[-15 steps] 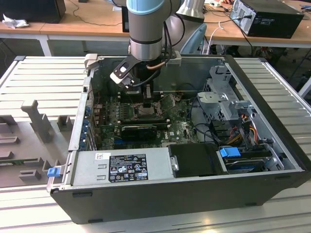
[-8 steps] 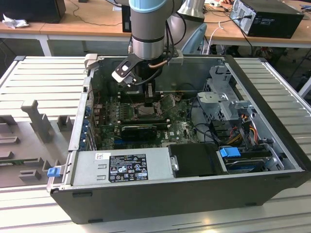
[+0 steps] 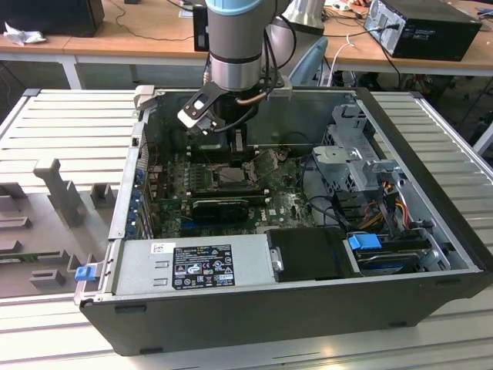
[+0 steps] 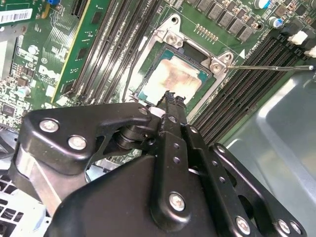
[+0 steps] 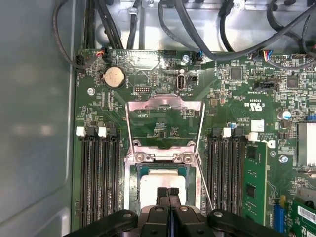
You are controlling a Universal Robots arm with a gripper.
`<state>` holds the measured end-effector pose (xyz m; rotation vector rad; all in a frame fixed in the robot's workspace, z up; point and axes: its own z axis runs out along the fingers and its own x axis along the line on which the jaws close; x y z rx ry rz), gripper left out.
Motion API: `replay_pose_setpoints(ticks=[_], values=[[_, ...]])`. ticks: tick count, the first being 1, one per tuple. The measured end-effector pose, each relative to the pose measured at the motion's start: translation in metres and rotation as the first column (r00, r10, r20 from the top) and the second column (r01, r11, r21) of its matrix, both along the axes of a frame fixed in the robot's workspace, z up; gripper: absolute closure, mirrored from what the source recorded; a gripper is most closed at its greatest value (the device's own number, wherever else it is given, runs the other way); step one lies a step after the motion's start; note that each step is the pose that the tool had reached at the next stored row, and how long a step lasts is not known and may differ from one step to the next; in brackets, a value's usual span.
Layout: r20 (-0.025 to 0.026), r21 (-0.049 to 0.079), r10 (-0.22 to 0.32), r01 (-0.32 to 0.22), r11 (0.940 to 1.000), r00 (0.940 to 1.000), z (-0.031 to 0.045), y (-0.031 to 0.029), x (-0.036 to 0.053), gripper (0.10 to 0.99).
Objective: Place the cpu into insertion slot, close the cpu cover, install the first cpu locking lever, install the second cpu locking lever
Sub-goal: 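Close the cpu cover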
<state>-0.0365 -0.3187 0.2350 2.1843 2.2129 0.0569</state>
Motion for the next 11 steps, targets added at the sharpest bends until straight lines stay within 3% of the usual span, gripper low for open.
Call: replay_pose_setpoints(ticks=[11], values=[[0.0001, 0.0, 0.0, 0.0, 1.0, 1.0, 0.011, 0.0, 0.0, 0.98]])
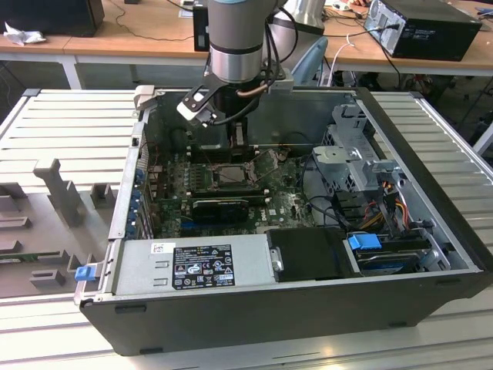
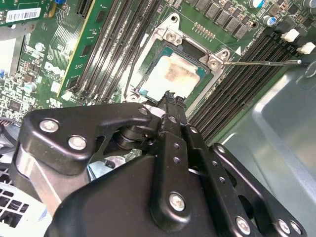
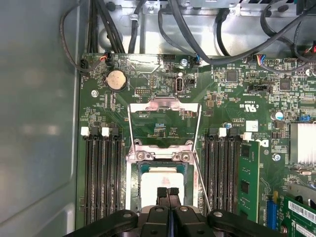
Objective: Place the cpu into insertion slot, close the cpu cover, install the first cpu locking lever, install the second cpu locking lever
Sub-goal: 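Close the cpu cover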
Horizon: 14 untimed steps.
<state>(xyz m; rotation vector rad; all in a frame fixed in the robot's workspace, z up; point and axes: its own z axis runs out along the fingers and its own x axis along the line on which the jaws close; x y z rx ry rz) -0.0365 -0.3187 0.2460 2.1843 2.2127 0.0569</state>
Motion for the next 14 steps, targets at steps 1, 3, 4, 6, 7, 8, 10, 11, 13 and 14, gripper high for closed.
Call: replay_pose_setpoints(ticks=[1, 3, 4, 6, 7, 8, 10, 11, 13, 14], values=[[0.0, 0.0, 0.0, 0.0, 1.0, 1.0, 0.0009, 0.0, 0.0, 0.98], [0.0, 0.0, 0.0, 0.0, 1.0, 1.0, 0.0023, 0.0, 0.0, 0.98], [0.0, 0.0, 0.0, 0.0, 1.0, 1.0, 0.0029, 0.0, 0.0, 0.98], [0.0, 0.0, 0.0, 0.0, 1.0, 1.0, 0.0039, 0.0, 0.0, 0.98], [0.0001, 0.0, 0.0, 0.0, 1.0, 1.0, 0.0042, 0.0, 0.0, 0.98], [0.0, 0.0, 0.0, 0.0, 1.0, 1.0, 0.0047, 0.0, 0.0, 0.98], [-0.0001, 0.0, 0.0, 0.0, 1.0, 1.0, 0.0057, 0.0, 0.0, 0.98], [-0.0001, 0.0, 0.0, 0.0, 1.0, 1.0, 0.0062, 0.0, 0.0, 0.98], [0.0, 0.0, 0.0, 0.0, 1.0, 1.0, 0.0079, 0.0, 0.0, 0.98], [0.0, 0.0, 0.0, 0.0, 1.0, 1.0, 0.0087, 0.0, 0.0, 0.98]])
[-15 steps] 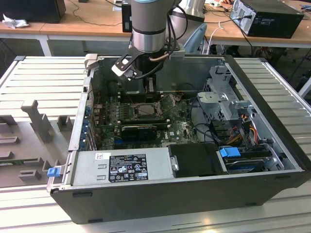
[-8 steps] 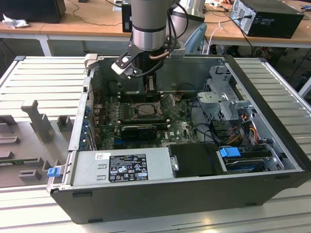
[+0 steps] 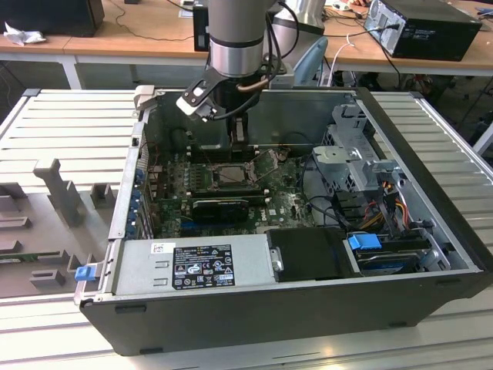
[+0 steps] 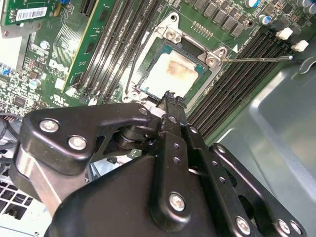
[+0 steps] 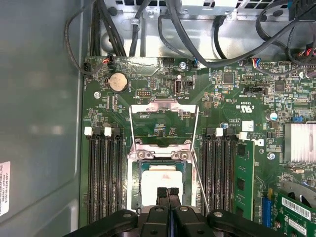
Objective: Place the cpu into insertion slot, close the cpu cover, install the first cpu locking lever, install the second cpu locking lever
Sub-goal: 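Close the cpu cover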
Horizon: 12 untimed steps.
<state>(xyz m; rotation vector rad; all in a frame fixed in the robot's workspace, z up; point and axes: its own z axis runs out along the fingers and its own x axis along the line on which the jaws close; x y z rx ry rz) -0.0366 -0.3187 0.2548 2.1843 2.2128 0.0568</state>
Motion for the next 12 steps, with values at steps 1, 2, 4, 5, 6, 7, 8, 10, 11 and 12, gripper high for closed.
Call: replay_pose_setpoints(ticks=[1, 2, 4, 5, 6, 7, 8, 10, 11, 12], values=[[0.0001, 0.0, 0.0, 0.0, 1.0, 1.0, 0.0005, 0.0, 0.0, 0.98], [0.0001, 0.0, 0.0, 0.0, 1.0, 1.0, 0.0012, 0.0, 0.0, 0.98], [0.0001, 0.0, 0.0, 0.0, 1.0, 1.0, 0.0019, 0.0, 0.0, 0.98], [0.0001, 0.0, 0.0, 0.0, 1.0, 1.0, 0.0022, 0.0, 0.0, 0.98], [0.0001, 0.0, 0.0, 0.0, 1.0, 1.0, 0.0023, 0.0, 0.0001, 0.98], [0.0, 0.0, 0.0, 0.0, 1.0, 1.0, 0.0025, 0.0, 0.0005, 0.98], [-0.0003, 0.0, 0.0, 0.0, 1.0, 1.0, 0.0025, 0.0, 0.0014, 0.98], [-0.002, 0.0, 0.0, 0.0, 1.0, 1.0, 0.0025, 0.0, 0.0053, 0.98], [-0.0025, 0.0, 0.0, 0.0, 1.0, 1.0, 0.0025, 0.0, 0.0071, 0.98], [-0.003, 0.0, 0.0, 0.0, 1.0, 1.0, 0.0025, 0.0, 0.01, 0.98]])
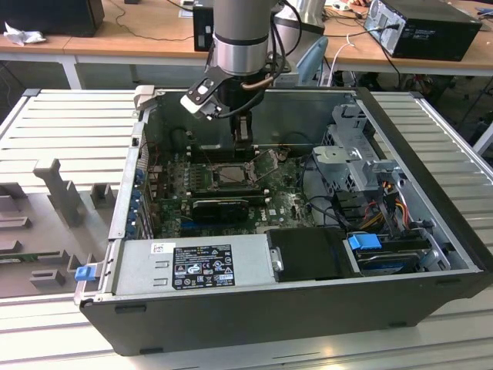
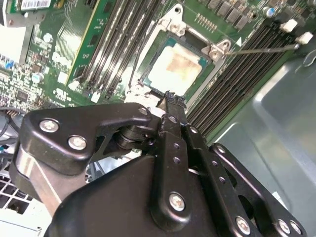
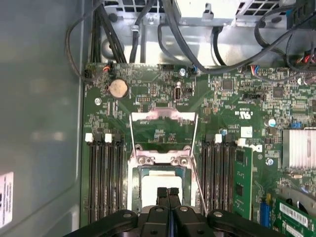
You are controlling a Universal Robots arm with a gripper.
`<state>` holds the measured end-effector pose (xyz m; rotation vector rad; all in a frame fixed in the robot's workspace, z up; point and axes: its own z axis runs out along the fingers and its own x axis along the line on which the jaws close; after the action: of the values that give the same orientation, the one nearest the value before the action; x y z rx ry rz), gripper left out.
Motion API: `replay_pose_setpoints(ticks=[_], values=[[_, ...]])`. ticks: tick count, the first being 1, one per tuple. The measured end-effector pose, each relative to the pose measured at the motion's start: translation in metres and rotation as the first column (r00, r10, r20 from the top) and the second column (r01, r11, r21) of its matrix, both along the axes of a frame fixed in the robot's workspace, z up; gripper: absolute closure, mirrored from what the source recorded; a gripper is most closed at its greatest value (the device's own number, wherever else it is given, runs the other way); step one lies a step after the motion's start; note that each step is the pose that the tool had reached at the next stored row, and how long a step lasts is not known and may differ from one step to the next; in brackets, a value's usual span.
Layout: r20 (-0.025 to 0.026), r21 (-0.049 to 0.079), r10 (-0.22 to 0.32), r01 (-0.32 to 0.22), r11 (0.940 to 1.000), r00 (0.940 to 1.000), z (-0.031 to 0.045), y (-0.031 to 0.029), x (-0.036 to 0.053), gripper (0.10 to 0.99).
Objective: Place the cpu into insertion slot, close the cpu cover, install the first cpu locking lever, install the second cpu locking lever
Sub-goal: 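Close the cpu cover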
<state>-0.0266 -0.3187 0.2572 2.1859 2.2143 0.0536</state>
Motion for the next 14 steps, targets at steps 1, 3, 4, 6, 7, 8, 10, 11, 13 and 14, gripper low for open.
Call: replay_pose_setpoints(ticks=[1, 3, 4, 6, 7, 8, 10, 11, 13, 14], values=[[-0.0004, 0.0, 0.0, 0.0, 1.0, 1.0, 0.0, 0.0, 0.0038, 0.98], [-0.0005, 0.0, 0.0, 0.0, 1.0, 1.0, 0.0, 0.0, 0.0077, 0.98], [-0.0005, 0.0, 0.0, 0.0, 1.0, 1.0, 0.0, 0.0, 0.0091, 0.98], [-0.0007, 0.0, 0.0, 0.0, 1.0, 1.0, 0.001, 0.0, 0.0111, 0.98], [-0.0006, 0.0, 0.0, 0.0, 1.0, 1.0, 0.002, 0.0, 0.0111, 0.98], [-0.0005, 0.0, 0.0, 0.0, 1.0, 1.0, 0.0032, 0.0, 0.0111, 0.98], [-0.0006, 0.0, 0.0, 0.0, 1.0, 1.0, 0.0109, 0.0, 0.0111, 0.98], [-0.0007, 0.0, 0.0, 0.0, 1.0, 1.0, 0.0119, 0.0, 0.0123, 0.98], [-0.0043, 0.0, 0.0, 0.0, 1.0, 1.0, 0.012, 0.0, 0.023, 0.98], [-0.0057, 0.0, 0.0, 0.0, 1.0, 1.0, 0.012, 0.0, 0.0284, 0.98]])
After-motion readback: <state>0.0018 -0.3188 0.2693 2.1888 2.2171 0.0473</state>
